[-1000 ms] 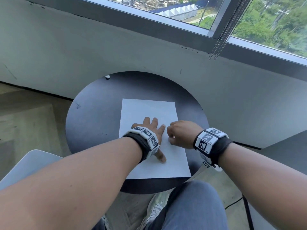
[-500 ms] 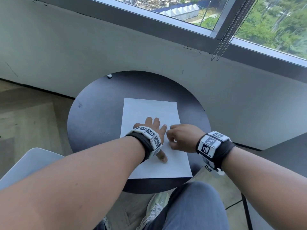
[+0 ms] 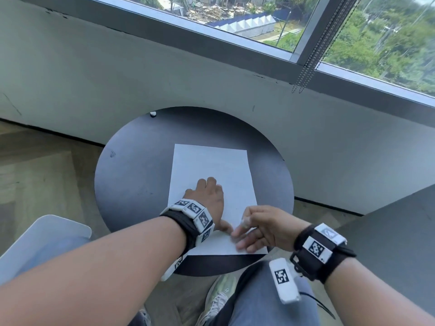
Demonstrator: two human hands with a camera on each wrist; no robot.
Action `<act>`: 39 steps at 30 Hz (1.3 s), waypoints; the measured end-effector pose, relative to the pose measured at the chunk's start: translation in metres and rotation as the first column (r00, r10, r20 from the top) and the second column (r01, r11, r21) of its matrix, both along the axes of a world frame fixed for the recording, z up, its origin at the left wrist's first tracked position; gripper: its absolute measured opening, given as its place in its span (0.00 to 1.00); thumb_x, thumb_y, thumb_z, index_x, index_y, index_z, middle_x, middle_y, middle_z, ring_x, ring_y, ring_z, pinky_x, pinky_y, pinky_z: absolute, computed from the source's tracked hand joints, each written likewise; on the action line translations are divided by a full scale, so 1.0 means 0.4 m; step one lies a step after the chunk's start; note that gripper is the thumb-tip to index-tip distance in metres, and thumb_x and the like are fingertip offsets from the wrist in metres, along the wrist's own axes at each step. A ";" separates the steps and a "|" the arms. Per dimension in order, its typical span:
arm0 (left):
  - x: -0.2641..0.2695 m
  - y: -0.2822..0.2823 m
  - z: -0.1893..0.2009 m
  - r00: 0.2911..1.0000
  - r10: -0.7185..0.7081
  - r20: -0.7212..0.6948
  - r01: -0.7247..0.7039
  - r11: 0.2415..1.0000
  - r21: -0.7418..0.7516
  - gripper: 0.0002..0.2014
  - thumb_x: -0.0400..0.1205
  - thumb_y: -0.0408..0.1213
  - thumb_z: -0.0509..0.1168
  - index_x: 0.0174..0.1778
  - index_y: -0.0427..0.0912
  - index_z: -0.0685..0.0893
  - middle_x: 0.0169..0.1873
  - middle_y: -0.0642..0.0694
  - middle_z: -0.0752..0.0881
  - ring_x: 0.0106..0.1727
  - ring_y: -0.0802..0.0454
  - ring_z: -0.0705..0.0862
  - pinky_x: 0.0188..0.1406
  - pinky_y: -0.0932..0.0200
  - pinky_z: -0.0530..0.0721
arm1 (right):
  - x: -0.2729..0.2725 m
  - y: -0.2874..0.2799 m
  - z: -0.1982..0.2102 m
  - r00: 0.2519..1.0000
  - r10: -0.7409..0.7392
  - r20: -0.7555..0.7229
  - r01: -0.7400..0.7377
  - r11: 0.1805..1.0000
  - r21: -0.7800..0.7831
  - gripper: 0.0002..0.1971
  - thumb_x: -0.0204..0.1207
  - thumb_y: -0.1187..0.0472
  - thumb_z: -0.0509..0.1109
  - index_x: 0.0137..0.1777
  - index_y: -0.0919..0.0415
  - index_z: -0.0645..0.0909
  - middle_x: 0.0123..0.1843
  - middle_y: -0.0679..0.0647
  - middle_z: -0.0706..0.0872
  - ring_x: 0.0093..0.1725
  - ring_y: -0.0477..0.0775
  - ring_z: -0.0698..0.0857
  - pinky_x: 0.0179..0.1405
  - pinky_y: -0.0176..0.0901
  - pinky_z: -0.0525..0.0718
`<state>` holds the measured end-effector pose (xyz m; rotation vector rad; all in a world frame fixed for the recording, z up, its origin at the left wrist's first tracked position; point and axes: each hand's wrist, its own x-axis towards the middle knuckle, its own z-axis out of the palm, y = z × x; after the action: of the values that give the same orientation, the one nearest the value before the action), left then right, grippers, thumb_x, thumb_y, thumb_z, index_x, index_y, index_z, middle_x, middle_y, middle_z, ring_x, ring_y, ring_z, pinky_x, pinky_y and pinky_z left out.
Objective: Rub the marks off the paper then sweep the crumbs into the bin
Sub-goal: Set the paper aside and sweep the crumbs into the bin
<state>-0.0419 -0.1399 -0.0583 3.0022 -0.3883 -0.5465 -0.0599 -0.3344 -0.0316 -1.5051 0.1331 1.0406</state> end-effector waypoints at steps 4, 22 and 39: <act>-0.010 0.004 0.008 1.000 -0.006 -0.031 0.005 1.000 -0.007 0.50 0.68 0.75 0.72 0.75 0.41 0.69 0.71 0.43 0.69 0.72 0.42 0.69 0.63 0.42 0.79 | 0.055 -0.014 -0.036 0.954 -0.299 -0.006 0.299 0.954 -0.011 0.06 0.82 0.64 0.61 0.51 0.65 0.78 0.61 0.71 0.89 0.51 0.67 0.91 0.45 0.50 0.90; -0.051 0.045 -0.003 0.994 -0.042 -0.098 0.044 0.999 0.020 0.54 0.78 0.72 0.63 0.89 0.42 0.49 0.89 0.41 0.43 0.89 0.39 0.45 0.84 0.31 0.56 | 0.179 0.063 -0.025 0.636 -0.745 0.198 0.722 0.666 0.187 0.04 0.82 0.64 0.65 0.52 0.63 0.80 0.60 0.69 0.88 0.50 0.63 0.90 0.51 0.55 0.88; -0.291 0.068 0.037 0.928 -0.362 -0.090 0.364 0.931 0.008 0.32 0.85 0.45 0.65 0.85 0.57 0.62 0.85 0.37 0.57 0.85 0.34 0.58 0.80 0.31 0.59 | -0.024 0.002 0.030 0.826 -0.431 0.363 0.480 0.876 -0.053 0.04 0.86 0.62 0.67 0.50 0.60 0.78 0.52 0.60 0.91 0.44 0.58 0.89 0.43 0.52 0.85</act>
<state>-0.1584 -0.1126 -0.0436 2.9252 -0.9486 -0.7084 -0.0695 -0.3337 -0.0198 -1.6531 0.3125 0.3804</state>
